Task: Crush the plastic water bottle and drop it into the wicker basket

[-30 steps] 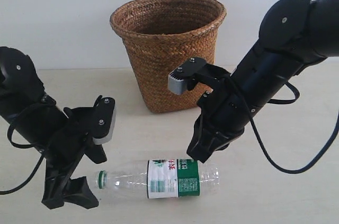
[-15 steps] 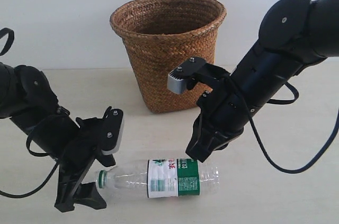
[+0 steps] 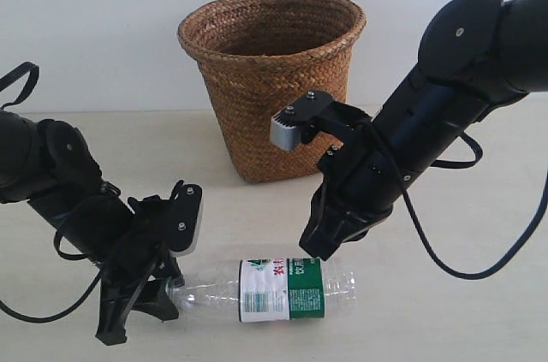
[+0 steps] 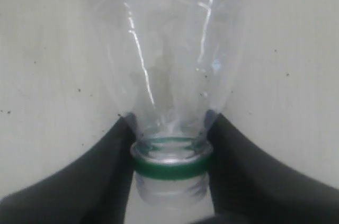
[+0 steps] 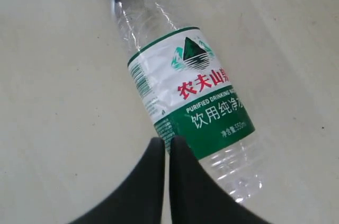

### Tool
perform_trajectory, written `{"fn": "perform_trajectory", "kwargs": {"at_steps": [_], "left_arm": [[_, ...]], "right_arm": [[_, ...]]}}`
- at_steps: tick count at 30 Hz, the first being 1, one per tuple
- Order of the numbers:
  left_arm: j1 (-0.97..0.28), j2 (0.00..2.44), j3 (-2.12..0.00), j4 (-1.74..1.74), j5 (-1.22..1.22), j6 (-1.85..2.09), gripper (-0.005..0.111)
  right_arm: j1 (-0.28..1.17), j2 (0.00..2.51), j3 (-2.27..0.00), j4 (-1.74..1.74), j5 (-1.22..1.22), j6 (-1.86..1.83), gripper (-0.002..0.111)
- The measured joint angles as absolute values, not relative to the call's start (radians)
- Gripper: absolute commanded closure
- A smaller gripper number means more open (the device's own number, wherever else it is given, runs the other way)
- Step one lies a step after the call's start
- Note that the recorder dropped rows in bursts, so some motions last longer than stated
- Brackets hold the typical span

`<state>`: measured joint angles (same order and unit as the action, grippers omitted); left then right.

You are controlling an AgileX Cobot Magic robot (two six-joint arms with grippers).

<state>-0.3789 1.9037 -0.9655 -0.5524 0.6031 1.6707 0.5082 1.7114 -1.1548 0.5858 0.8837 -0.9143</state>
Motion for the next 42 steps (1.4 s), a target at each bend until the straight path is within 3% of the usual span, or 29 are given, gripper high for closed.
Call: {"fn": "perform_trajectory", "kwargs": {"at_steps": [13, 21, 42], "left_arm": [[-0.379, 1.904, -0.965, -0.552, 0.601, 1.65, 0.102], [-0.379, 1.904, -0.965, -0.552, 0.601, 1.64, 0.102], [-0.379, 1.906, -0.965, -0.54, 0.593, 1.624, 0.102]], "right_arm": [[0.515, 1.781, -1.246, 0.646, 0.937, -0.472, 0.108], [0.599, 1.929, -1.331, 0.658, 0.924, -0.389, 0.108], [0.599, 2.122, -1.402, 0.682, 0.88, -0.383, 0.108]]}}
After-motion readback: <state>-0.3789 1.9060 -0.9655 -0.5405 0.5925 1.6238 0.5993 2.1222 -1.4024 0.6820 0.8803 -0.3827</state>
